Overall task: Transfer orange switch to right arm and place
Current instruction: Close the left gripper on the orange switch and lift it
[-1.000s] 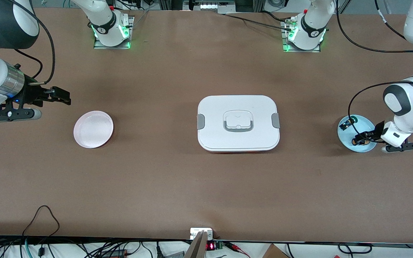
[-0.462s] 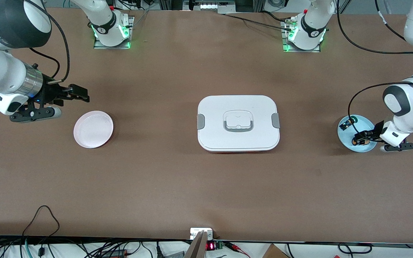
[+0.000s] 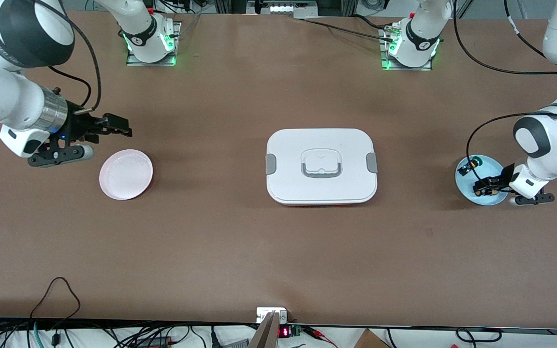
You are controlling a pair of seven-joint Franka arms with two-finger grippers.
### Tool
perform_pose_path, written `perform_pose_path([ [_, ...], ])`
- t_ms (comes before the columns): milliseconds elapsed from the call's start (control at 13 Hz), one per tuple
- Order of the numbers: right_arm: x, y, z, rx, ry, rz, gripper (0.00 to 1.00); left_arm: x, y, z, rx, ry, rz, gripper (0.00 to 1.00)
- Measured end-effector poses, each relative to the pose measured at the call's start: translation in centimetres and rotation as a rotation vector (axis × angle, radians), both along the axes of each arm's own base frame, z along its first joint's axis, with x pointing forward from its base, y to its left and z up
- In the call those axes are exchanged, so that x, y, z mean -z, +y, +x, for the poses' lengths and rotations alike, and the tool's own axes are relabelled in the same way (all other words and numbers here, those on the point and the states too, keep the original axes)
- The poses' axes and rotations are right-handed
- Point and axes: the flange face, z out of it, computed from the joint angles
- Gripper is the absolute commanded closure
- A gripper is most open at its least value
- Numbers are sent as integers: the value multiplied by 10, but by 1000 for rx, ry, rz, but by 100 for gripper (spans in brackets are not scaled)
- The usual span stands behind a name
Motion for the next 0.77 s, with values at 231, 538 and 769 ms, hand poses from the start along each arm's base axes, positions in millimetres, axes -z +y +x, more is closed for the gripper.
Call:
perform_pose_path([
  [231,0,13,-3,-22,1,3,0,3,-1,0,0,0,-2,3],
  [538,2,22,-4,-23,11,34,0,-2,1,4,17,-15,4,3],
  [769,12,28,-2,-16,37,66,0,-4,2,7,39,-31,11,3],
])
